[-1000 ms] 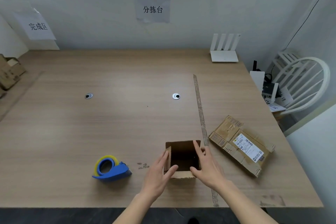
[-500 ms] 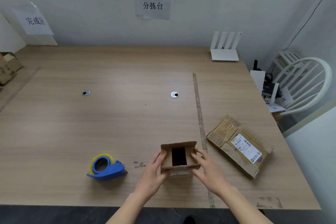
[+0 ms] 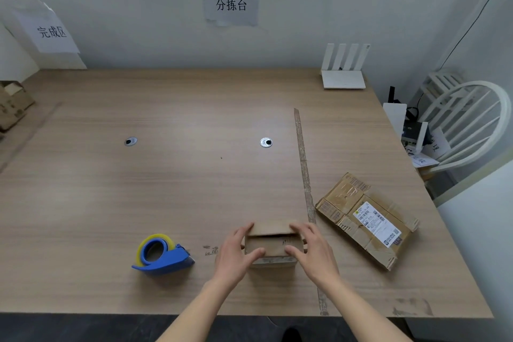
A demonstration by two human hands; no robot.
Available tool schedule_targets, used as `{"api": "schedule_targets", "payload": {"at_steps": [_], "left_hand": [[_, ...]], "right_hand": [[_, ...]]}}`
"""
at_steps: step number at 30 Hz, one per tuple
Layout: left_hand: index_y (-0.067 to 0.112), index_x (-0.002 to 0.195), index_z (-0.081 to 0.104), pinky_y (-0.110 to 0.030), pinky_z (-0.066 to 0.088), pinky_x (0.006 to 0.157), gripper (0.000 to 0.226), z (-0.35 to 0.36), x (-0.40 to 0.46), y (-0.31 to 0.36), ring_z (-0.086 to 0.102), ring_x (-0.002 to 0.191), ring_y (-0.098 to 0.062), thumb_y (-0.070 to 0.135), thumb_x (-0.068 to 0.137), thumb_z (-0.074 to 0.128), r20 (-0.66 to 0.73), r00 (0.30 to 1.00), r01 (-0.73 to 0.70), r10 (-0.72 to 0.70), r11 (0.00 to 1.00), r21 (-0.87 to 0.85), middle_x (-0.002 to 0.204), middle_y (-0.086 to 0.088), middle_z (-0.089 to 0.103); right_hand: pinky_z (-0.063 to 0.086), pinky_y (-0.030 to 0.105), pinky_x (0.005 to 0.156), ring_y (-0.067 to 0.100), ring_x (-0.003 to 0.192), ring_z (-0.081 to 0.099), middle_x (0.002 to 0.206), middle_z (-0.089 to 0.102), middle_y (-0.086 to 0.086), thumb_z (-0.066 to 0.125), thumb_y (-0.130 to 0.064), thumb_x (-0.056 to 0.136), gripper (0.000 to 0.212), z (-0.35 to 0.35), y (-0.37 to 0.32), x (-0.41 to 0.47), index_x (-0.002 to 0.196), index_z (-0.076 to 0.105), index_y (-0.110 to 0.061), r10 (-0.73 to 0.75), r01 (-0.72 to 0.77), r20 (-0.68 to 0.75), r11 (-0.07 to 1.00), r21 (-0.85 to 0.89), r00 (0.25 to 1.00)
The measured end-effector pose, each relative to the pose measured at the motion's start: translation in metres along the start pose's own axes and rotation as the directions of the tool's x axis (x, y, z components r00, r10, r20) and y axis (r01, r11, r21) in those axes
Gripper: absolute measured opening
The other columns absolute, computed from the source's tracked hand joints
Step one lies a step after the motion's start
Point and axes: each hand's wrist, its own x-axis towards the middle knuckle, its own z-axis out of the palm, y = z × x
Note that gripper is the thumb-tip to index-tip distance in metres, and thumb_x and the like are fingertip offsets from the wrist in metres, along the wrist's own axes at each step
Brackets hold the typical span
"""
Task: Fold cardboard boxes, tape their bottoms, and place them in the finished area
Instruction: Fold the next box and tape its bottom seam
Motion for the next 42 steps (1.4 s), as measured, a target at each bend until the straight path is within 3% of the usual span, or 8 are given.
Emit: {"api": "schedule_targets", "payload": {"at_steps": [3,8,13,19,25,31,36,42], "left_hand": [[0.048,0.146,0.041,-0.038,0.049,0.104,0.066,0.001,-0.003,-0.002,0.054,0.127,-0.016,0.057,0.087,0.069,0.026,1.0,-0.014,0.012,0.997,0.072,0.152,0.005,0.046],[0.05,0.151,0.035,-0.034,0.039,0.111,0.061,0.005,-0.008,-0.005,0.041,0.144,-0.02,0.058,0.095,0.058,0.02,1.0,-0.02,0.018,0.995,0.094,0.163,0.002,0.033],[0.051,0.15,0.036,-0.032,0.037,0.11,0.06,0.005,-0.004,-0.003,0.039,0.144,-0.017,0.056,0.096,0.059,0.028,0.999,-0.028,0.025,0.994,0.11,0.162,0.005,0.033],[0.048,0.152,0.032,-0.034,0.04,0.113,0.059,-0.021,-0.005,-0.024,0.039,0.142,-0.01,0.062,0.097,0.049,-0.008,1.0,-0.004,0.004,0.999,0.051,0.158,0.011,0.038],[0.031,0.158,0.026,-0.033,0.049,0.099,0.086,-0.074,-0.017,-0.122,0.053,0.123,-0.019,0.064,0.088,0.062,-0.202,0.966,0.235,-0.162,0.874,0.425,0.147,0.001,0.047],[0.036,0.16,0.012,-0.035,0.027,0.12,0.09,-0.091,-0.008,-0.175,0.054,0.117,-0.015,0.065,0.089,0.059,-0.101,0.959,0.263,-0.264,0.704,0.659,0.121,0.007,0.059],[0.042,0.148,0.038,-0.034,0.05,0.084,0.065,-0.106,-0.009,-0.169,0.06,0.105,-0.014,0.053,0.09,0.065,0.005,0.976,0.205,-0.219,0.922,0.33,0.114,0.011,0.059],[0.051,0.127,0.051,-0.036,0.056,0.085,0.049,-0.13,-0.013,-0.079,0.065,0.099,-0.004,0.056,0.083,0.071,0.113,0.991,-0.067,0.075,0.995,-0.078,0.113,0.021,0.065]], "right_hand": [[0.042,0.032,0.111,0.01,0.141,0.04,0.158,0.033,-0.014,0.061,-0.048,0.096,0.058,0.006,0.006,-0.004,0.15,0.043,-0.038,-0.007,0.009,0.042,0.998,-0.063,0.999],[0.041,0.032,0.11,0.001,0.148,0.021,0.165,0.012,-0.023,0.054,-0.057,0.096,0.061,0.012,0.009,-0.001,0.152,0.038,-0.038,-0.054,0.056,0.013,0.984,-0.169,0.998],[0.028,0.029,0.12,0.001,0.151,0.016,0.16,0.026,-0.022,0.059,-0.051,0.096,0.059,0.02,0.001,0.003,0.15,0.044,-0.033,-0.087,0.081,-0.029,0.981,-0.178,0.996],[0.036,0.029,0.115,0.0,0.148,0.023,0.157,0.035,-0.023,0.066,-0.051,0.092,0.059,0.015,-0.002,0.004,0.146,0.049,-0.035,-0.064,0.057,-0.035,0.983,-0.176,0.997],[0.038,0.026,0.11,-0.001,0.147,0.025,0.154,0.038,-0.023,0.069,-0.047,0.091,0.057,0.016,-0.004,0.005,0.144,0.052,-0.036,-0.065,0.056,-0.046,0.984,-0.169,0.997],[0.039,0.027,0.11,-0.001,0.146,0.027,0.153,0.04,-0.025,0.071,-0.048,0.089,0.057,0.018,0.002,0.008,0.142,0.054,-0.036,-0.075,0.067,-0.042,0.984,-0.167,0.996],[0.04,0.029,0.11,0.001,0.147,0.027,0.153,0.04,-0.023,0.071,-0.046,0.09,0.057,0.02,0.002,0.007,0.144,0.054,-0.033,-0.074,0.067,-0.037,0.982,-0.179,0.997],[0.034,0.023,0.11,0.012,0.135,0.043,0.142,0.051,-0.005,0.077,-0.032,0.087,0.057,0.022,-0.012,0.006,0.138,0.06,-0.016,-0.1,0.094,-0.019,0.97,-0.225,0.995]]}}
